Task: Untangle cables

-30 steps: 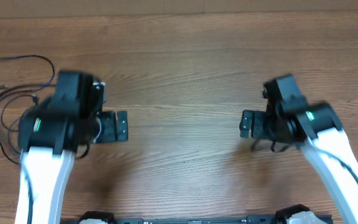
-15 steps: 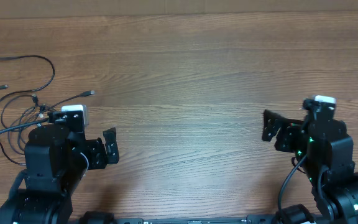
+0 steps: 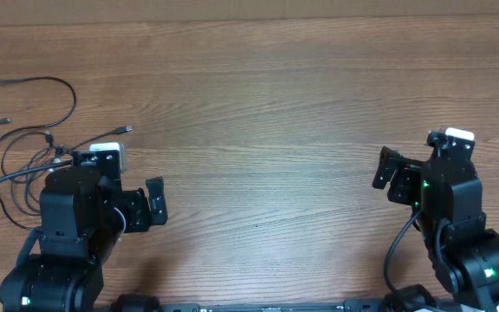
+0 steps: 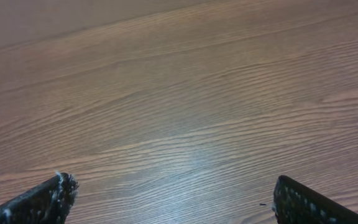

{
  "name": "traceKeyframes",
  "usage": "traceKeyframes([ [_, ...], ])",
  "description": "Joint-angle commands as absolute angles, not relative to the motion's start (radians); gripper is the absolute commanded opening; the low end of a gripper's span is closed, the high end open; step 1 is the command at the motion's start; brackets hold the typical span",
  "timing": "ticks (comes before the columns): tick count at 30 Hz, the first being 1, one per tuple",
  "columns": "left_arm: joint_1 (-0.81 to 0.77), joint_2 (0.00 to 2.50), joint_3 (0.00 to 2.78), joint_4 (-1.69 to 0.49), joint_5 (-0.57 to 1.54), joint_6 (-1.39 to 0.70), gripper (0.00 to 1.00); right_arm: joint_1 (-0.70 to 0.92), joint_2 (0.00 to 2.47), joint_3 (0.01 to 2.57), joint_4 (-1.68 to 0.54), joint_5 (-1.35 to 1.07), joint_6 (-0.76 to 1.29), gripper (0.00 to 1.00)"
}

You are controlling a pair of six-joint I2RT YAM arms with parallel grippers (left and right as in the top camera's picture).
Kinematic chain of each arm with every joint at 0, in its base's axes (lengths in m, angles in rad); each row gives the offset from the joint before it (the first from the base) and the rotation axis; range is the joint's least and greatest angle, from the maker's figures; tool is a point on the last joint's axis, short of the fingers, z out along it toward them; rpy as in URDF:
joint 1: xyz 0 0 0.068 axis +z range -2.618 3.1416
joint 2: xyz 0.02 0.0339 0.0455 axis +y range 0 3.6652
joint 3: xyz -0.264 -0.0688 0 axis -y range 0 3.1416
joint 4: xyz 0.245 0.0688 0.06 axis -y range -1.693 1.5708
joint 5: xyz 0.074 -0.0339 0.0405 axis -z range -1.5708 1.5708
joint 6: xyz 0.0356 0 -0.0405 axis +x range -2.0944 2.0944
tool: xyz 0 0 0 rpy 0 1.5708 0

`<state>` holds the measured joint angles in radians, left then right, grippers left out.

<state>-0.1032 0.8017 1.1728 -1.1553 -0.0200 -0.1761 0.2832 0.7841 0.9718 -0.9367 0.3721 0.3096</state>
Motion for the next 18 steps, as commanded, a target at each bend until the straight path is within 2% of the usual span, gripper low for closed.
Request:
traceKeyframes([
  [1,-0.105,0.803,1.168,-1.155,-0.033,-0.180,0.99,0.285,0.794,0.963,-0.937,0.391,0.303,1.00],
  [18,-0.105,0.803,1.168,-1.155,-0.033,-0.180,1.00,0.285,0.836,0.963,-0.993,0.388,0.302,1.00],
])
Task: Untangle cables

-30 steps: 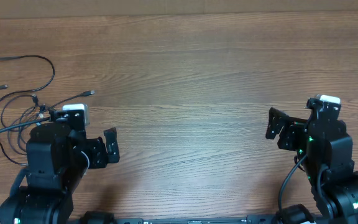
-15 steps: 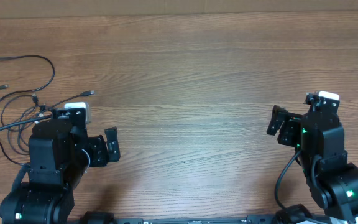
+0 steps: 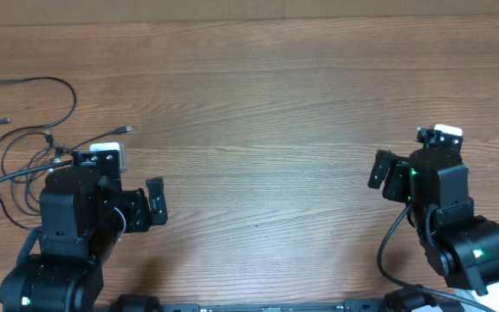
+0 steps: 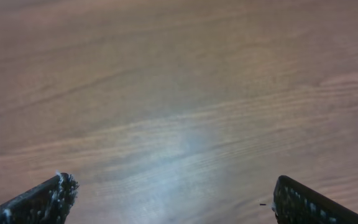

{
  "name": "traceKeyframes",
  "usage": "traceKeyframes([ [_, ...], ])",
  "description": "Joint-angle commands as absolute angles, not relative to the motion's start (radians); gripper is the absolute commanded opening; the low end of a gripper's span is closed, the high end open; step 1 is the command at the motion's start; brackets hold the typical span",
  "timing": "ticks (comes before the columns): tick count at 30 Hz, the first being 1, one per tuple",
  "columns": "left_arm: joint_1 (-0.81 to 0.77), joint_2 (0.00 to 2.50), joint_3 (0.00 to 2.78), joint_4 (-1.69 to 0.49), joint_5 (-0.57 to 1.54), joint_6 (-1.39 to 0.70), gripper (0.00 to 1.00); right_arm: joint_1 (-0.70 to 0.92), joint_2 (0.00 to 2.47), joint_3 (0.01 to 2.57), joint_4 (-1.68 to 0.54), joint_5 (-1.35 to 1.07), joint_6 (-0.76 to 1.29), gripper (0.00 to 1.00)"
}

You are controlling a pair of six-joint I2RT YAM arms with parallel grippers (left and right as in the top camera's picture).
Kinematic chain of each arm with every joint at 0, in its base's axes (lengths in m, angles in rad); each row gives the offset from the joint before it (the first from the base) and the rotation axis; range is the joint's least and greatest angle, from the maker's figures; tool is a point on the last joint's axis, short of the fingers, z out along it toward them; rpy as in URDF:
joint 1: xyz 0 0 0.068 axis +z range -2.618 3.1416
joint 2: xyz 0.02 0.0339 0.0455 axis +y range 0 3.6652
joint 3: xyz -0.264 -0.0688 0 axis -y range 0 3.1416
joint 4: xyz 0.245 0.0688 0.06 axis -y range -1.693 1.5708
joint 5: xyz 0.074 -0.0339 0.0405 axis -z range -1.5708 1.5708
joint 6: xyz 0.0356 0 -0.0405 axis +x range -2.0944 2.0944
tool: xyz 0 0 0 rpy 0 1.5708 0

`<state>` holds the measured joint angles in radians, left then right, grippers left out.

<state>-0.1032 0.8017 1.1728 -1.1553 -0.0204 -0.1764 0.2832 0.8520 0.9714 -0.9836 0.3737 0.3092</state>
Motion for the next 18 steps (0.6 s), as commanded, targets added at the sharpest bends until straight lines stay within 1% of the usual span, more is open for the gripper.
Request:
traceKeyframes([
  [1,-0.105,0.803,1.168,-1.155,-0.033,-0.180,1.00,0.285,0.827,0.963,-1.002,0.388,0.302,1.00],
  [7,-0.105,0.803,1.168,-1.155,-0.033,-0.180,1.00,0.279,0.749,0.962,-1.005,0.353,0.310,1.00],
  [14,-0.105,0.803,1.168,-1.155,-0.033,-0.179,1.00,0.178,0.595,0.926,-0.945,0.281,0.299,1.00],
  [18,-0.105,0.803,1.168,-1.155,-0.033,-0.180,1.00,0.130,0.508,0.875,-0.859,0.191,0.203,1.00],
])
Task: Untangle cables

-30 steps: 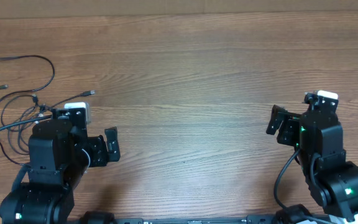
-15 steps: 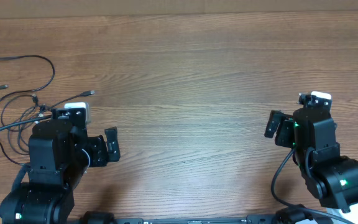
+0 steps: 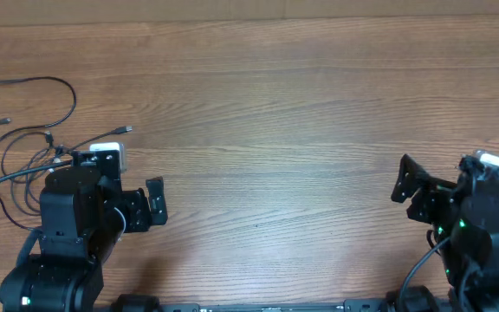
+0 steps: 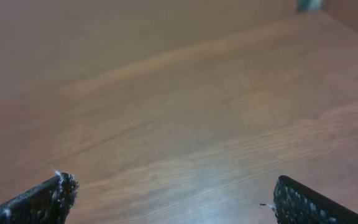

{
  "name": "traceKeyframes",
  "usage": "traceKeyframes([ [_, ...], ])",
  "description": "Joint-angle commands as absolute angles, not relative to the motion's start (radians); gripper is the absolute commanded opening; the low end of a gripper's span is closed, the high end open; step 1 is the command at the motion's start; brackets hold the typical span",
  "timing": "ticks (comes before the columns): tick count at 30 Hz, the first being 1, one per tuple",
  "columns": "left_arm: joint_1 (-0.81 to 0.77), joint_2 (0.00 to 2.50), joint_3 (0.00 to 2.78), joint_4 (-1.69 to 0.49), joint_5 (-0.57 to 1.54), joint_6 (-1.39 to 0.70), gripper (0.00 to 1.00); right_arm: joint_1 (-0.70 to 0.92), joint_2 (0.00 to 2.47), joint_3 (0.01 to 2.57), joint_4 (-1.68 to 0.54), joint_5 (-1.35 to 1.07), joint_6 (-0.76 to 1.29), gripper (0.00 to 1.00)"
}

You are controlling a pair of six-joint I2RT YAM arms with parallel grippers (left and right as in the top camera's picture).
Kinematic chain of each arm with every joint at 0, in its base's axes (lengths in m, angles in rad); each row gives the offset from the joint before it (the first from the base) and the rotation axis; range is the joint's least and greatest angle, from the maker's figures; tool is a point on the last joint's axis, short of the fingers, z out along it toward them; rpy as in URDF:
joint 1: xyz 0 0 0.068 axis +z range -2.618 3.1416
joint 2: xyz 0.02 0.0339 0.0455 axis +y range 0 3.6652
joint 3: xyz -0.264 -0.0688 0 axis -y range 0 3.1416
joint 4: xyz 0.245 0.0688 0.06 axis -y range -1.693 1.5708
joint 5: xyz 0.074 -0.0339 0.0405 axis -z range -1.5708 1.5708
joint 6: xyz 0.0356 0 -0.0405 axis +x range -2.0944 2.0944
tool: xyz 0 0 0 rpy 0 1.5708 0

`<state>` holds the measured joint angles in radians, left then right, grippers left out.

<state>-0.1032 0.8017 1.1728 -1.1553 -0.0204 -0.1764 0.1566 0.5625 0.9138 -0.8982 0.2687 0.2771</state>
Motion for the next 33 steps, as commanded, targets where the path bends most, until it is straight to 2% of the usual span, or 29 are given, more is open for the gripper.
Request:
traceKeyframes([
  [1,-0.105,0.803,1.168,-1.155,-0.033,-0.179,0.99,0.127,0.488,0.864,-0.840,0.188,0.200,1.00],
  [15,-0.105,0.803,1.168,-1.155,-0.033,-0.179,1.00,0.100,0.191,0.559,-0.484,0.085,0.200,1.00],
  [27,-0.105,0.803,1.168,-1.155,-0.033,-0.179,1.00,0.057,0.047,0.419,-0.359,0.012,0.151,1.00],
  [33,-0.105,0.803,1.168,-1.155,-0.033,-0.180,0.99,0.052,0.003,0.290,-0.189,0.008,0.151,1.00],
])
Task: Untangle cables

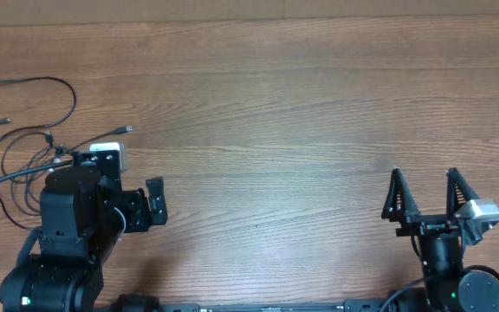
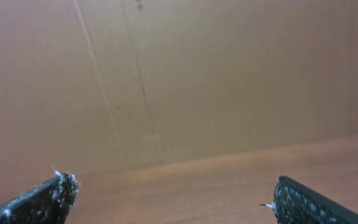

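Thin dark cables [image 1: 26, 121] lie in loose overlapping loops at the far left of the table, with small plug ends showing. My left gripper [image 1: 153, 204] sits right of that tangle near the front edge, its jaws apart and empty. My right gripper [image 1: 424, 192] is at the front right, folded back and pointing toward the far side, wide open with nothing between its fingertips [image 2: 55, 193]. The right wrist view shows only the table's far part and a brown cardboard wall [image 2: 185, 81].
The wooden table [image 1: 275, 113] stretches between the two arms. A cardboard wall runs along the far edge. The left arm's base [image 1: 59, 234] covers part of the cable tangle.
My right arm has drawn back toward the front edge and its gripper has tilted up, so its camera faces the cardboard wall instead of the tabletop. The left arm and cables are unchanged.
My right gripper was open over the table at mid right, looking down at bare wood. It then stood slightly left, then farther right and nearer the front, and now rests folded at the front right. The left arm and the cables stayed still throughout.
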{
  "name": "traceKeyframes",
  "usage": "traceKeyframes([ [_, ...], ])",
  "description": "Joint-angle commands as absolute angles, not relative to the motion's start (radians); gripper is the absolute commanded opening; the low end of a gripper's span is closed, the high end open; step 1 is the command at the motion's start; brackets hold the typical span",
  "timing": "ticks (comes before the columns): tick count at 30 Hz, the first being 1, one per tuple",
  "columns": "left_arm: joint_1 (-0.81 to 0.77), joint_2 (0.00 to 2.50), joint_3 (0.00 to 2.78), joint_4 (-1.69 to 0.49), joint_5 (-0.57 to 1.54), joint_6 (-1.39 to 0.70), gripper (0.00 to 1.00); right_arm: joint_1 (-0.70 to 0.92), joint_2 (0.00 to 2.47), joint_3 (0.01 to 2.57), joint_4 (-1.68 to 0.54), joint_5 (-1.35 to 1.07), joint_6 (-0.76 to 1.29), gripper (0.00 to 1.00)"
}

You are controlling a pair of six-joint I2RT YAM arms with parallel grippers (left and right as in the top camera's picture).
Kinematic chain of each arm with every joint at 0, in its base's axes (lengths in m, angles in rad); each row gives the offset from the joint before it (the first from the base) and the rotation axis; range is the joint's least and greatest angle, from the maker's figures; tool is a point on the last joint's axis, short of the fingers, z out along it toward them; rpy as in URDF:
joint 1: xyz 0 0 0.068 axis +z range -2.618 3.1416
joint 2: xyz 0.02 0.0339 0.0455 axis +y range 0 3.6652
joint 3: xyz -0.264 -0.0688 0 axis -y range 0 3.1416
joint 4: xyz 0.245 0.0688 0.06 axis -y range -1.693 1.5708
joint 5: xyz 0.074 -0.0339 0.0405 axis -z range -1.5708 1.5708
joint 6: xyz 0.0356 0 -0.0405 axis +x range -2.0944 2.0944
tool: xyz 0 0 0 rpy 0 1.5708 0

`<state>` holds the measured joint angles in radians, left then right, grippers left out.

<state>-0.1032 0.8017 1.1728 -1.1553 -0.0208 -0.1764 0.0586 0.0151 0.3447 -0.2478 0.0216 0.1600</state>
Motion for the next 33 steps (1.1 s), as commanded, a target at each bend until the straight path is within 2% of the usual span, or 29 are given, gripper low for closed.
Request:
traceKeyframes([
  [1,-0.105,0.803,1.168,-1.155,-0.033,-0.180,0.99,0.052,0.003,0.280,-0.175,0.008,0.152,1.00],
  [9,-0.105,0.803,1.168,-1.155,-0.033,-0.180,1.00,0.051,0.003,0.139,0.064,0.017,0.150,1.00],
  [13,-0.105,0.803,1.168,-1.155,-0.033,-0.179,1.00,0.051,0.003,0.093,0.105,0.017,0.150,1.00],
  [21,-0.105,0.803,1.168,-1.155,-0.033,-0.179,1.00,0.050,0.002,0.006,0.136,0.023,0.151,1.00],
  [33,-0.105,0.803,1.168,-1.155,-0.033,-0.180,1.00,0.050,0.002,0.008,0.011,0.050,0.125,1.00],
])
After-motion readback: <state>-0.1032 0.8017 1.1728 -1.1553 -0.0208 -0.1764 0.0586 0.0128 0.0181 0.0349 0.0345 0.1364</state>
